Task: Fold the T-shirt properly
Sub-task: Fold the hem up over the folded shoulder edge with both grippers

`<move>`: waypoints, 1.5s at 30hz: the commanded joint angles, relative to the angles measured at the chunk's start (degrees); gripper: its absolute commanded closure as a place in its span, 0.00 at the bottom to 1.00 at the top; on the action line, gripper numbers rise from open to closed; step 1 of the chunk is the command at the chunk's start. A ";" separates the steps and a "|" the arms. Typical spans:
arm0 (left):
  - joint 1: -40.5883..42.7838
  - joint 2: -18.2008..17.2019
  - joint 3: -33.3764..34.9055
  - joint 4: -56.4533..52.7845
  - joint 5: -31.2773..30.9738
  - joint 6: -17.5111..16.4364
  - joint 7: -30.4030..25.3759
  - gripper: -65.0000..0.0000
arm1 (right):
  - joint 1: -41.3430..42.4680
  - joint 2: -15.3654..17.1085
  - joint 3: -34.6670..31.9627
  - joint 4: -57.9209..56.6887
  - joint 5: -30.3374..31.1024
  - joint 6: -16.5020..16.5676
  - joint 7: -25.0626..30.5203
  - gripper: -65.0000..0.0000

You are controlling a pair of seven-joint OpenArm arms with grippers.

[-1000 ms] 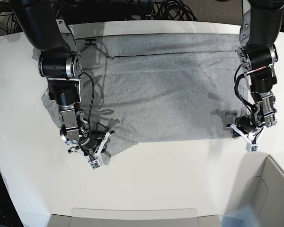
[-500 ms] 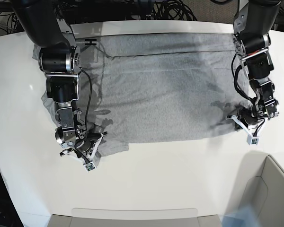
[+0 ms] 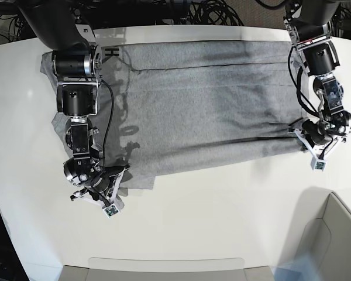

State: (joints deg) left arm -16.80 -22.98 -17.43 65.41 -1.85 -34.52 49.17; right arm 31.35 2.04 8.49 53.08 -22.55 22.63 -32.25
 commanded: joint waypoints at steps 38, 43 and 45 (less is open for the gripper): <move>23.43 -1.15 -0.37 28.97 -0.04 0.28 8.72 1.00 | -31.93 0.55 4.12 48.68 -0.36 5.63 -12.28 1.00; 26.51 -1.06 -0.37 31.43 -0.04 0.28 8.81 1.00 | -33.24 0.02 8.43 50.52 -0.36 11.70 -12.28 1.00; 27.65 -0.27 -0.37 32.66 -0.04 0.28 9.43 1.00 | -34.04 -0.68 9.93 50.88 -0.44 12.75 -12.28 1.00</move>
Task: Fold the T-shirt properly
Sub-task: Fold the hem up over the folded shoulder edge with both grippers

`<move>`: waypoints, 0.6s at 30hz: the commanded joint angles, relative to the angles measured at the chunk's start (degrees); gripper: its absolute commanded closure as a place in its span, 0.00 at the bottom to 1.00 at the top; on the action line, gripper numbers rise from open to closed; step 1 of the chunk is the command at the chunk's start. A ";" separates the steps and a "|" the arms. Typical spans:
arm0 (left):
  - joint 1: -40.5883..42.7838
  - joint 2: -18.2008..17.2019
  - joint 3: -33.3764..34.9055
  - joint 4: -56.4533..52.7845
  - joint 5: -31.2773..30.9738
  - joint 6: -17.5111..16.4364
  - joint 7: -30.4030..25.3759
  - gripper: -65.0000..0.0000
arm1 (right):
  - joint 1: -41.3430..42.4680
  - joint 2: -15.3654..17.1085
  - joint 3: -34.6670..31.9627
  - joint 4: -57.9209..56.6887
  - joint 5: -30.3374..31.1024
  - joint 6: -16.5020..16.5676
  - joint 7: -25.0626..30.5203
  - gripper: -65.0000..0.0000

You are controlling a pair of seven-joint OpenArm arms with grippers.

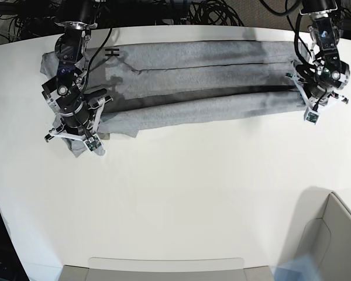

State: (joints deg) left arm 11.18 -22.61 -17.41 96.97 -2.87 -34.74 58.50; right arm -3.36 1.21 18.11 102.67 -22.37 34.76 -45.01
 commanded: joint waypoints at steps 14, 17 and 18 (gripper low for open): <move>1.35 1.64 -0.57 3.21 0.98 0.50 2.82 1.00 | -8.47 -1.26 1.63 10.25 -0.53 0.62 0.49 1.00; 2.67 1.64 -1.98 4.53 0.98 0.50 2.82 1.00 | -9.70 -1.34 1.63 10.95 -0.53 0.62 0.49 1.00; 3.11 1.73 -2.68 5.32 0.98 0.50 2.82 1.00 | -9.96 -1.34 1.63 10.95 -0.53 0.62 0.49 1.00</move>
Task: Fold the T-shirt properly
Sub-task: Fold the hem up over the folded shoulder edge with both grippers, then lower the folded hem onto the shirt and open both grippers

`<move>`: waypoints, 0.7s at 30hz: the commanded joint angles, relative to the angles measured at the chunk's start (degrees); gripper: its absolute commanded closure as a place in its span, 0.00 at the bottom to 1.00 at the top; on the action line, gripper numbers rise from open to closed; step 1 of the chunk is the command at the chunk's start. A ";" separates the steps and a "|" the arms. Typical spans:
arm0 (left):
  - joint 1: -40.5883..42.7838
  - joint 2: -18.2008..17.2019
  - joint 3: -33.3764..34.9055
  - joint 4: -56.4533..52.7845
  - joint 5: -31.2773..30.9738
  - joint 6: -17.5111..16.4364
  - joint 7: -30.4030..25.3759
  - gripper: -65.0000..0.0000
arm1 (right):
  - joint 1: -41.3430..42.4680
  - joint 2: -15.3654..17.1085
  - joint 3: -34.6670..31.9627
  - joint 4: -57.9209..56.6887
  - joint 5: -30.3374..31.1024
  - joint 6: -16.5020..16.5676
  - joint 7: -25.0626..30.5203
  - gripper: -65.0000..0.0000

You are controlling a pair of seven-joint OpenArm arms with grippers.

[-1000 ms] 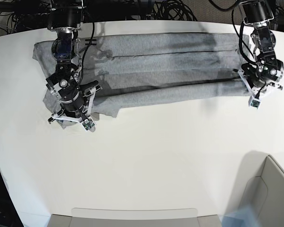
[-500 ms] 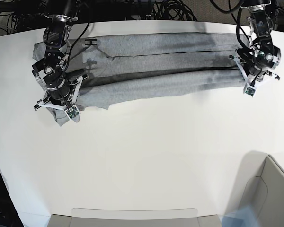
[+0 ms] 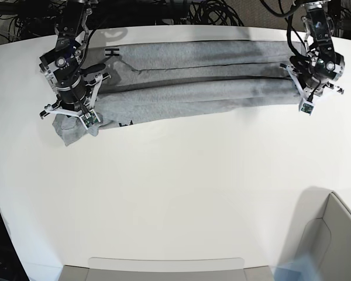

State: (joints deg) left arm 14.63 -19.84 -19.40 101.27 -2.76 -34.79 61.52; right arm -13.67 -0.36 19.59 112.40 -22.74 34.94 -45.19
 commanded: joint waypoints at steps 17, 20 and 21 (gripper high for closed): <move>4.05 1.33 -1.57 5.58 0.87 0.54 2.62 1.00 | -3.95 -0.39 2.08 1.31 -0.25 0.45 0.66 1.00; 5.02 1.42 -1.04 5.93 0.96 0.54 2.62 1.00 | -4.04 -0.39 2.78 1.31 -0.25 0.53 0.66 1.00; 5.02 1.42 -1.04 5.85 0.96 0.54 2.62 1.00 | -4.39 -0.39 2.87 1.31 -0.25 0.53 0.66 1.00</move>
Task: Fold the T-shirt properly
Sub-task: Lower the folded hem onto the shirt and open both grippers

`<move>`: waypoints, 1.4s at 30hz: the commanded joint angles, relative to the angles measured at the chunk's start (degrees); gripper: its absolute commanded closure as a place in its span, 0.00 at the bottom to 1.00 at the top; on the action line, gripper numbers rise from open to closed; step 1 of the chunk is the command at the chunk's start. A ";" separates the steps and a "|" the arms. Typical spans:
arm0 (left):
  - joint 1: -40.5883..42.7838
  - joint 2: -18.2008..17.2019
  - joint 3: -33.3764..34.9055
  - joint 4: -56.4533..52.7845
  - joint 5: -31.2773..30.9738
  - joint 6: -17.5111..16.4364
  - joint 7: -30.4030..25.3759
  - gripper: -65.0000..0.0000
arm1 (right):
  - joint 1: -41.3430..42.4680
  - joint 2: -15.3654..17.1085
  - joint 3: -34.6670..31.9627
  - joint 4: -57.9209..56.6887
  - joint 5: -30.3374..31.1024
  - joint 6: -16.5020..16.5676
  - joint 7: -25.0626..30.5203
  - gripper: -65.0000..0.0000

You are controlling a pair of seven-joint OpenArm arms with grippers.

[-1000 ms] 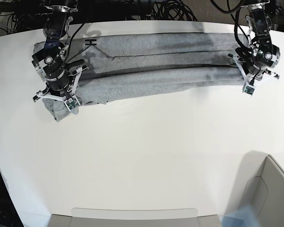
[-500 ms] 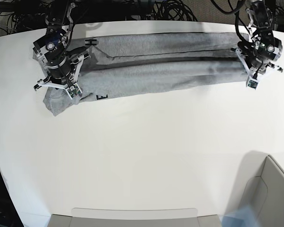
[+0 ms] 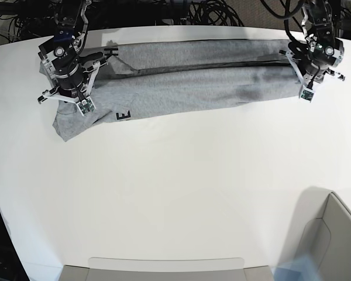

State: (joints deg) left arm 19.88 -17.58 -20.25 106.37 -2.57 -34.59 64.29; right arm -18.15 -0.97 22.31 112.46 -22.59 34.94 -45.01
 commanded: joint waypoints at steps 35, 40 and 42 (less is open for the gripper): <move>-7.35 4.35 -20.76 -9.18 0.94 -5.41 5.64 0.51 | -1.14 0.40 -0.20 -1.56 -0.31 0.62 0.49 0.59; -7.62 4.70 -20.58 -9.36 0.94 -5.41 6.87 0.51 | -1.14 0.49 -0.20 -1.56 -0.31 0.62 0.49 0.59; -7.62 4.88 -20.58 -9.44 0.77 -5.41 6.87 0.51 | -1.14 0.58 -0.20 -1.56 -0.31 0.62 0.49 0.59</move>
State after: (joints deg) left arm 12.23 -12.19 -40.62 96.47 -2.59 -40.12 70.48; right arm -19.55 -0.67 22.11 109.97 -22.76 34.98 -45.17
